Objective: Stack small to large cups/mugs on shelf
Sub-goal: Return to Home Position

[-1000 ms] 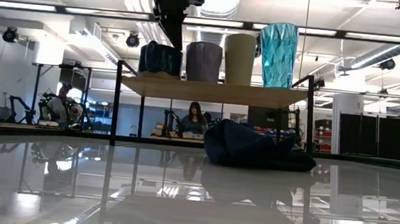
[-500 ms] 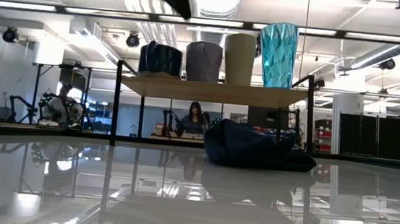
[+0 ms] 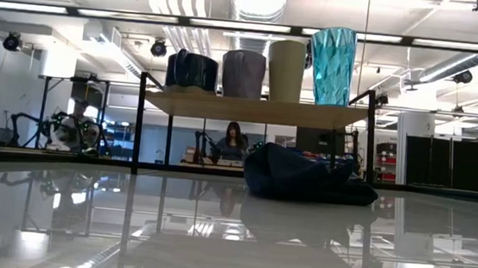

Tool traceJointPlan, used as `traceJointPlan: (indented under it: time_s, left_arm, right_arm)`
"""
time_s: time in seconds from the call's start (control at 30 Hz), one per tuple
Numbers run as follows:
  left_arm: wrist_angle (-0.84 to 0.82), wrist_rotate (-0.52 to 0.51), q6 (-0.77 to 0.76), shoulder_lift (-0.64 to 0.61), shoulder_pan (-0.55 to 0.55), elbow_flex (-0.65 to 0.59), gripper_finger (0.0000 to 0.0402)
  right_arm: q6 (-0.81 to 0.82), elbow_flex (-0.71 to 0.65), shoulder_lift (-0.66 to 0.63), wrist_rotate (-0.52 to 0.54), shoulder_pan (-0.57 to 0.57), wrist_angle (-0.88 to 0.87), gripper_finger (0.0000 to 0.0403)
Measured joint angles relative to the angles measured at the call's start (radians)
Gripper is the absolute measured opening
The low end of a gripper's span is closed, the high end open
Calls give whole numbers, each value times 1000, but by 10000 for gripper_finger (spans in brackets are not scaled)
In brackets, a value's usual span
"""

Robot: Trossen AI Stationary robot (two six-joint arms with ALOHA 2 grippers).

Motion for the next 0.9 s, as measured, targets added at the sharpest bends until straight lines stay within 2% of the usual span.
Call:
traceJointPlan:
  time_s: [0.1,0.2,0.3,0.33,0.37,0.43,0.53,0.63,0.7,0.8,0.9]
  left_arm:
    - [21,-40,-68,-53,2,-9,65]
    - [63,-12,-154,-85,1,-13,65]
    - [55,94,-119,-105,2,-20,65]
    - [68,150,-91,-108,2,-32,65]
    - [97,214,-74,-112,1,-54,65]
    - [248,332,-83,-118,-16,-134,65]
    - [580,396,-131,-128,-102,-335,65]
    - [878,363,-196,-134,-154,-538,65]
    - [1031,350,-242,-149,-156,-641,65]
    - [1190,315,-280,-195,-153,-760,65]
    - [1221,321,-243,-257,-108,-837,65]
  right_arm:
    - [171,63,-23,-3,4,-48,9]
    - [215,106,-30,8,9,-79,9]
    - [197,117,-31,9,3,-105,9]
    - [134,115,-31,-2,8,-99,9]
    - [52,106,-31,-28,18,-77,9]
    - [-2,71,-31,-45,42,-16,9]
    - [-115,-58,-31,-83,75,193,9]
    - [-242,-245,-39,-116,104,516,9]
    - [-302,-374,-62,-211,98,732,9]
    - [-337,-583,-133,-346,69,1037,9]
    - [-370,-776,-214,-438,40,1220,9]
